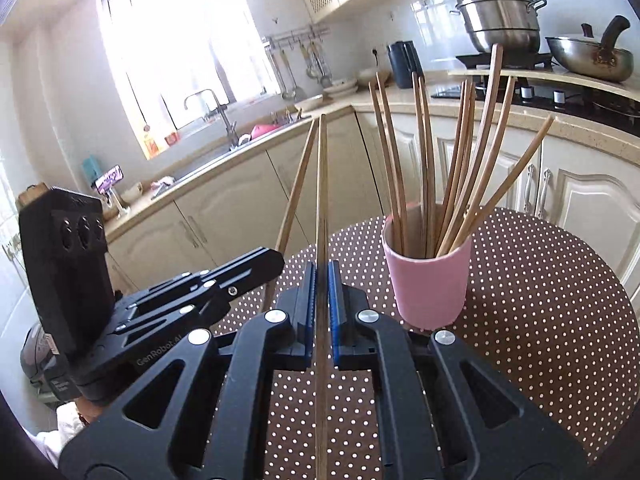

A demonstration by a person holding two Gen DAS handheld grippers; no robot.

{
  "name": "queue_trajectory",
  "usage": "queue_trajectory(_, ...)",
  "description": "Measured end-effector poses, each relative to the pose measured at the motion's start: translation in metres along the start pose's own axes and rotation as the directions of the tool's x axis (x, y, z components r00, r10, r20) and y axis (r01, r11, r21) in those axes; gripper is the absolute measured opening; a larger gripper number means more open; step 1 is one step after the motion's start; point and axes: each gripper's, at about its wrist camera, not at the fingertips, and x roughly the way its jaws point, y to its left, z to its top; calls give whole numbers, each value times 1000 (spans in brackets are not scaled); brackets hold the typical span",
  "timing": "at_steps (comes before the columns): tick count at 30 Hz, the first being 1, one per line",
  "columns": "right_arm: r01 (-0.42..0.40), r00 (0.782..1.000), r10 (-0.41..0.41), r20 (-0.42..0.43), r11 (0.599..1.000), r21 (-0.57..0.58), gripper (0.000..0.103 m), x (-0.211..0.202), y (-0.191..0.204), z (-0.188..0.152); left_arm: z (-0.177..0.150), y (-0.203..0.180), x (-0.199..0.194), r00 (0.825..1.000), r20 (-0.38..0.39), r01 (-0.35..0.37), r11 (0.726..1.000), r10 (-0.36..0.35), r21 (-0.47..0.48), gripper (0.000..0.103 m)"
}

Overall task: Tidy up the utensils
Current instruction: 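Lift both held chopsticks upright and carry them over the pink cup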

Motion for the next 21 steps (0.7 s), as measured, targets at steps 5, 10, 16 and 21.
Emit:
queue_trajectory(5,-4,998,4,62,1000,2,7,-1,6,17,19,-9,1,999,46,3,1000,-4,20,6)
queue_trajectory(10,11,992,-9,125,1000,-12,7,-1,13,36,41,-19,7,996,85,12,999,-16,47,6)
queue_trajectory(16,-2,976,-2,220,1000,15,7,-15,5,60,64,-25,15,989,141,34,998,-42,57,6)
queue_trajectory(21,10,959,-20,282,999,37,6,-24,-6,74,78,-25,25,982,176,59,997,-68,55,6)
